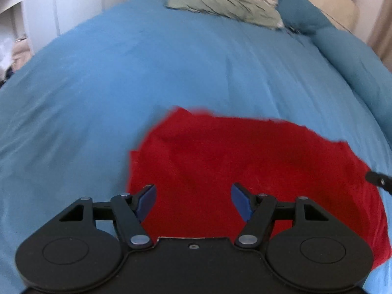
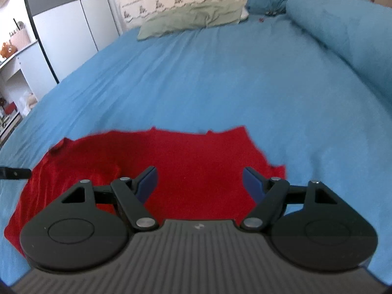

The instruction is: Fold small clothes

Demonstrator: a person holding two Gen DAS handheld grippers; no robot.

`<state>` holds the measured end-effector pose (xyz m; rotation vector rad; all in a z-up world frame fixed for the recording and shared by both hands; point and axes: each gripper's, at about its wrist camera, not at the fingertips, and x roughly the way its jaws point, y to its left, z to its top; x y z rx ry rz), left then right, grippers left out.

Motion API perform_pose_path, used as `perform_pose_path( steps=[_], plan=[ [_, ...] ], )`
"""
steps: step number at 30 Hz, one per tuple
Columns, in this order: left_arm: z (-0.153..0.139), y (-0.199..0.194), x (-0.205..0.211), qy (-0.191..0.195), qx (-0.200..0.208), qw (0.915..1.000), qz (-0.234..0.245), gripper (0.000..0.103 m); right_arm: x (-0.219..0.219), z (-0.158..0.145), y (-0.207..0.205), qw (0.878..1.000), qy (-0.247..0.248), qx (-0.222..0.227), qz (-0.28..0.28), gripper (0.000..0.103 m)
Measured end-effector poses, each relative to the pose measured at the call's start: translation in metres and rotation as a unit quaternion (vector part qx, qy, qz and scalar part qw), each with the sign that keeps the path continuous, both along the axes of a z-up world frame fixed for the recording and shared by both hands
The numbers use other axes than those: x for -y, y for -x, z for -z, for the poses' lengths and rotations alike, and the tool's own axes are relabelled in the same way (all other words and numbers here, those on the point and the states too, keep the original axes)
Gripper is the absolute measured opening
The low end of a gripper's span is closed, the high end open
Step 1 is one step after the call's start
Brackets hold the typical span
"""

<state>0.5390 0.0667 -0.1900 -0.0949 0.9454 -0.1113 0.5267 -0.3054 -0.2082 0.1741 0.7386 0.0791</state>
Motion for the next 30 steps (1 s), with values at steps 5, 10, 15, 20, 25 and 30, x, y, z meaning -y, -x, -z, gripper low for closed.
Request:
perform_pose_path(
  steps=[5,10,15,20,25,30],
  plan=[
    [0.011,-0.013,0.009,-0.017,0.001,0.9997,0.019,0.072,-0.006,0.015,-0.009,1.0,-0.01,-0.014,0.004,0.092],
    [0.027,-0.015,0.004,-0.028,-0.02,0.9994,0.01,0.072,-0.007,0.028,-0.009,0.999,-0.019,-0.035,0.011,0.092],
    [0.022,-0.007,0.01,-0.037,-0.02,0.9991,0.013,0.072,-0.005,0.038,-0.008,0.999,-0.007,-0.047,0.017,0.092],
    [-0.012,0.018,0.017,-0.031,0.011,0.9995,0.002,0.079,-0.004,0.011,0.013,1.0,-0.013,-0.019,0.012,0.092],
    [-0.046,0.054,0.036,-0.042,0.049,0.9979,-0.008,0.103,-0.005,-0.028,0.058,1.0,-0.003,-0.009,0.019,0.095],
    [-0.04,0.078,0.062,-0.034,0.014,0.9993,0.007,0.103,-0.009,-0.044,0.115,0.999,-0.004,-0.019,0.036,0.102]
  ],
)
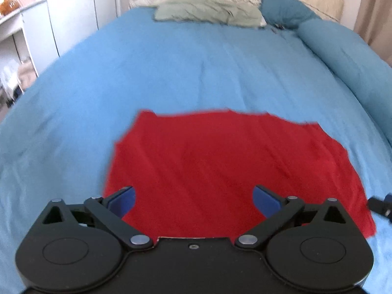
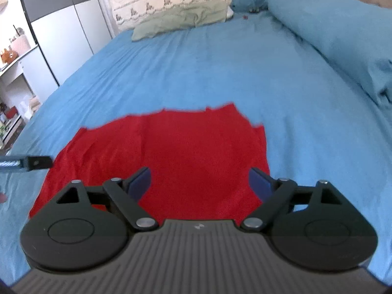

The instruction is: Fold small clothes

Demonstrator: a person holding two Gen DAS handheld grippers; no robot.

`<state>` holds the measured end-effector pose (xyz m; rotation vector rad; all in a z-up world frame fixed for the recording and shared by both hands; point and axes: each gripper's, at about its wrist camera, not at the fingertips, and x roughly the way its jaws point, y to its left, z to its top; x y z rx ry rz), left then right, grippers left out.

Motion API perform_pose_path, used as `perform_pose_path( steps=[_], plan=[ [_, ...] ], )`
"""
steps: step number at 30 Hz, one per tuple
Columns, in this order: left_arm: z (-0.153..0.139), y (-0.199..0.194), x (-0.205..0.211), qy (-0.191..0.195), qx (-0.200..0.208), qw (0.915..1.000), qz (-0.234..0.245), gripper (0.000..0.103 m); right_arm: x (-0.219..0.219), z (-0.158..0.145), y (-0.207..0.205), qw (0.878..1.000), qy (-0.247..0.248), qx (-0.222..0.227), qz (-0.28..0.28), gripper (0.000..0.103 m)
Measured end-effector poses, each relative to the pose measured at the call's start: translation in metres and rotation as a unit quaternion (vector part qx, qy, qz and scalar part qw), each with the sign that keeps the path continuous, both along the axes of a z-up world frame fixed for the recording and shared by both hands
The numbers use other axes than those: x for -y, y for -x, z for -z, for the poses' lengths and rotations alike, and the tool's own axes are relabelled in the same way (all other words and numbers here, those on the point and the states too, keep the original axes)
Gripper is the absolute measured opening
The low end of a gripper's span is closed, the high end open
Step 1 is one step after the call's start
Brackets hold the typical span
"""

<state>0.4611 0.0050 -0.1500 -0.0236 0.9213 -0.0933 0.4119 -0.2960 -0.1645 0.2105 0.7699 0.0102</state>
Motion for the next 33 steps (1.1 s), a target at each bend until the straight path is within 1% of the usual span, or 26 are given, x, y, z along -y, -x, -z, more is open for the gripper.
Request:
perform_pose_path(
  steps=[2,4,7,11,12,15,19,20,22,24,25,26,27,28,30,33],
  plan=[
    [0.009,0.008,0.01,0.003,-0.014,0.9998,0.01,0.103,-0.002,0.006,0.018,1.0,0.006,-0.017,0.014,0.102],
    [0.016,0.014,0.021,-0.005,-0.022,0.9995,0.02,0.103,0.0,0.015,0.031,0.999,-0.005,-0.037,0.04,0.102],
    [0.023,0.02,0.035,-0.01,-0.025,0.9991,0.033,0.103,0.01,0.033,0.043,0.993,-0.04,-0.062,0.096,0.102],
    [0.029,0.018,0.046,-0.006,-0.028,0.9989,0.038,0.103,0.027,0.055,0.05,0.98,-0.09,-0.072,0.16,0.1],
    [0.029,0.018,0.048,-0.007,-0.028,0.9989,0.038,0.103,0.03,0.061,0.05,0.977,-0.104,-0.073,0.174,0.1],
    [0.03,0.015,0.052,-0.007,-0.026,0.999,0.037,0.103,0.035,0.074,0.051,0.97,-0.127,-0.065,0.195,0.099],
    [0.032,0.008,0.05,0.007,-0.03,0.9991,0.029,0.103,0.04,0.085,0.052,0.96,-0.167,-0.034,0.224,0.099],
    [0.032,0.006,0.05,0.007,-0.029,0.9992,0.028,0.103,0.043,0.088,0.051,0.956,-0.183,-0.023,0.229,0.097],
    [0.034,0.002,0.05,0.001,-0.027,0.9992,0.029,0.103,0.046,0.092,0.046,0.949,-0.204,-0.008,0.241,0.091],
    [0.036,-0.002,0.05,-0.004,-0.025,0.9993,0.026,0.103,0.046,0.094,0.039,0.946,-0.206,-0.002,0.25,0.081],
    [0.037,-0.003,0.049,-0.004,-0.026,0.9994,0.024,0.103,0.047,0.095,0.035,0.944,-0.204,0.0,0.258,0.078],
    [0.038,-0.005,0.048,-0.003,-0.026,0.9994,0.021,0.103,0.048,0.097,0.034,0.942,-0.206,0.002,0.265,0.072],
    [0.038,-0.007,0.046,-0.002,-0.027,0.9995,0.018,0.103,0.05,0.099,0.032,0.94,-0.207,0.004,0.273,0.062],
    [0.039,-0.008,0.045,0.0,-0.027,0.9995,0.016,0.103,0.051,0.099,0.031,0.938,-0.206,0.004,0.28,0.055],
    [0.04,-0.01,0.043,0.003,-0.026,0.9996,0.012,0.103,0.054,0.099,0.03,0.938,-0.201,0.001,0.281,0.032],
    [0.042,-0.01,0.039,0.005,-0.025,0.9996,0.014,0.103,0.056,0.091,0.035,0.94,-0.204,0.006,0.273,0.023]
  ],
)
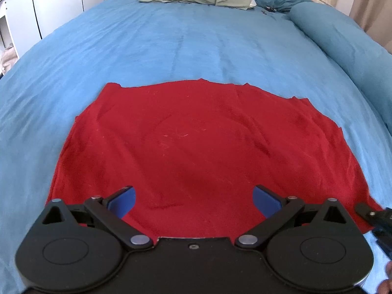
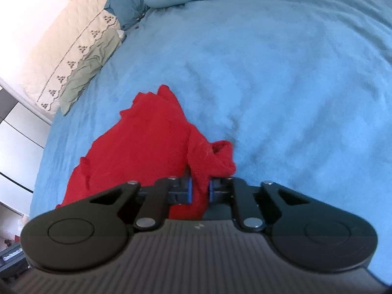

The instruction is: Fold small clothes

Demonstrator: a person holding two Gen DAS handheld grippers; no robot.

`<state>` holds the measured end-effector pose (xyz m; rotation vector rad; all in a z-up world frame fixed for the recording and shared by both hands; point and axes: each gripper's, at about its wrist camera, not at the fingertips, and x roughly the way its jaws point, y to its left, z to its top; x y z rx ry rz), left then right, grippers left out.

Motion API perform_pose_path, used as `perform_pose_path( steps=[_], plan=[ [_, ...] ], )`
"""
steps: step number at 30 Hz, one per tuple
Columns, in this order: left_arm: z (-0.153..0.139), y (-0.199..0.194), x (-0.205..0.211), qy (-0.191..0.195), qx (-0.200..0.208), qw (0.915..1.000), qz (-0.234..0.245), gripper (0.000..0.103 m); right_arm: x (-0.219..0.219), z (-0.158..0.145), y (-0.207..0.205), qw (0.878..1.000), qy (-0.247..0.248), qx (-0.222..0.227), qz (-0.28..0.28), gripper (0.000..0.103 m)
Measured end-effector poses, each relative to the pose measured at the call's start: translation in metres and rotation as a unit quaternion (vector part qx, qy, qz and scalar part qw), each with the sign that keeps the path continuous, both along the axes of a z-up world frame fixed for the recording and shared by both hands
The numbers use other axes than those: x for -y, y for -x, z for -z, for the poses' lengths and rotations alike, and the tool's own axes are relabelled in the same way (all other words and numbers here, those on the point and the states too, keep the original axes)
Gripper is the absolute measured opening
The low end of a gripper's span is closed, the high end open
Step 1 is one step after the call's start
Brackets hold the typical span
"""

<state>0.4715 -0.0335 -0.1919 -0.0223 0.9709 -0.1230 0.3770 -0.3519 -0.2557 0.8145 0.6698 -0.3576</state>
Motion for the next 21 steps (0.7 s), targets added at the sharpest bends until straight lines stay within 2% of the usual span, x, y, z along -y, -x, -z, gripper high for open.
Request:
perform_pose_path(
  steps=[4,8,12,14,16,18,19,21],
  plan=[
    [0.007,0.0,-0.007,-0.021,-0.004,0.9997,0.007,0.103,-0.004,-0.019,0.007,1.0,0.008,0.018,-0.017,0.022],
    [0.008,-0.001,-0.027,-0.034,-0.008,0.9994,0.005,0.103,-0.013,-0.047,-0.004,0.997,0.024,0.049,-0.06,0.021],
    [-0.007,0.0,-0.063,-0.049,0.003,0.9988,-0.006,0.103,-0.043,-0.093,-0.038,0.985,0.03,0.111,-0.128,0.021],
    [-0.015,0.001,-0.086,-0.055,0.007,0.9983,-0.016,0.103,-0.075,-0.12,-0.059,0.971,0.036,0.145,-0.187,0.021],
    [-0.021,0.006,-0.111,-0.065,0.011,0.9975,-0.026,0.103,-0.114,-0.139,-0.078,0.951,0.028,0.174,-0.256,0.021],
    [-0.023,0.014,-0.138,-0.077,0.011,0.9962,-0.04,0.103,-0.164,-0.15,-0.093,0.919,0.028,0.191,-0.344,0.021],
    [-0.021,0.018,-0.149,-0.083,0.008,0.9954,-0.047,0.103,-0.194,-0.15,-0.1,0.896,0.025,0.188,-0.401,0.021],
    [-0.013,0.028,-0.174,-0.094,-0.006,0.9935,-0.064,0.103,-0.24,-0.134,-0.108,0.865,0.021,0.165,-0.473,0.021]
  ],
)
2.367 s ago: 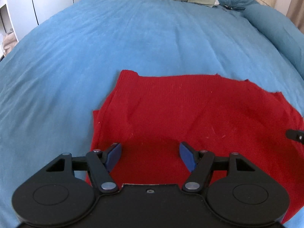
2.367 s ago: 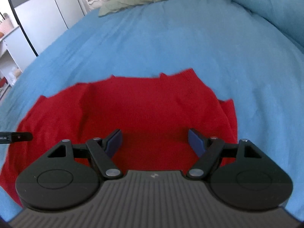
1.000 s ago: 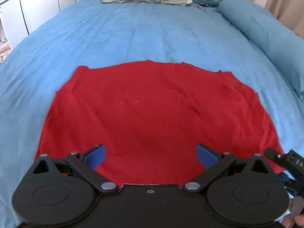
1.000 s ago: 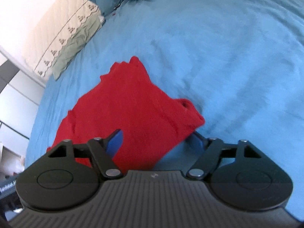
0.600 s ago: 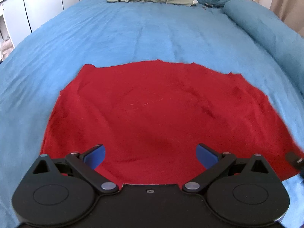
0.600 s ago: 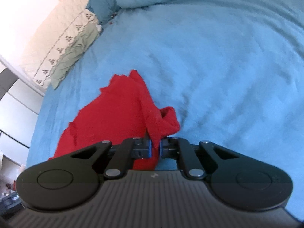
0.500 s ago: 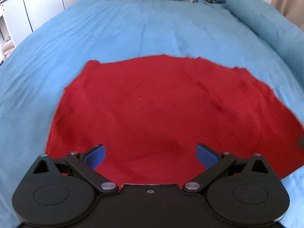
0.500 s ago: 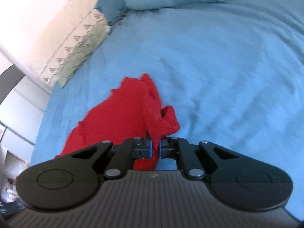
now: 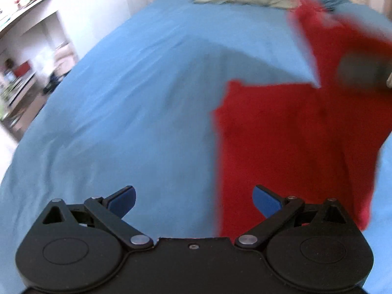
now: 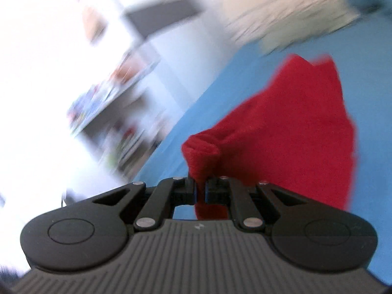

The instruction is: Fold small clothes

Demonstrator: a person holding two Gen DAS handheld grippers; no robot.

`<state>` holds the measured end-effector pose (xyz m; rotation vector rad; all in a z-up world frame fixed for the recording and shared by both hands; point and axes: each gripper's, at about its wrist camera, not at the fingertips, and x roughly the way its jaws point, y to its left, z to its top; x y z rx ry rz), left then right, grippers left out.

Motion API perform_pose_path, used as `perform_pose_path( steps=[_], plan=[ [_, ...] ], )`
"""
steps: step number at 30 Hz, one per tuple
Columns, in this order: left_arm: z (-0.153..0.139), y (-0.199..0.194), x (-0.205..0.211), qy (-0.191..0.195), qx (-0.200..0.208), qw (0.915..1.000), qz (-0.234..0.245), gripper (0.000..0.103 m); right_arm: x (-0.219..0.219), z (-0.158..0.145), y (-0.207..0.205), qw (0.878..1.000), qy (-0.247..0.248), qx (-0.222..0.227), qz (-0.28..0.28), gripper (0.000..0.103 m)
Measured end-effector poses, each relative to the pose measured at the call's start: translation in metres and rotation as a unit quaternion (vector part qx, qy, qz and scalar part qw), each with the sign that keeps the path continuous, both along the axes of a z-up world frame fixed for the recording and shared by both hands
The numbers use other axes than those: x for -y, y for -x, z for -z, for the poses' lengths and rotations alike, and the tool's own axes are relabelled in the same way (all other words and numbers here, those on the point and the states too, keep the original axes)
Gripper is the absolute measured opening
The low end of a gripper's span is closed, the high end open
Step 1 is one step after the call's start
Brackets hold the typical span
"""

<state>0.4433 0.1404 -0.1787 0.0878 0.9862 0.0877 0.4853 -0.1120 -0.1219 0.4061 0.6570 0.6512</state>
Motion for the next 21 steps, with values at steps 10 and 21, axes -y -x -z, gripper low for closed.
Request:
perform_pose_path(
  steps=[10,21],
  plan=[
    [0.02,0.049,-0.062,0.033,-0.025,0.9977,-0.053,0.103,-0.082,0.083,-0.003,0.982,0.157,-0.059,-0.082,0.056],
    [-0.004,0.035,-0.029,0.121,-0.002,0.9926,-0.006,0.103,-0.018,0.061,0.091,0.949,0.305,0.025,0.08,0.098]
  ],
)
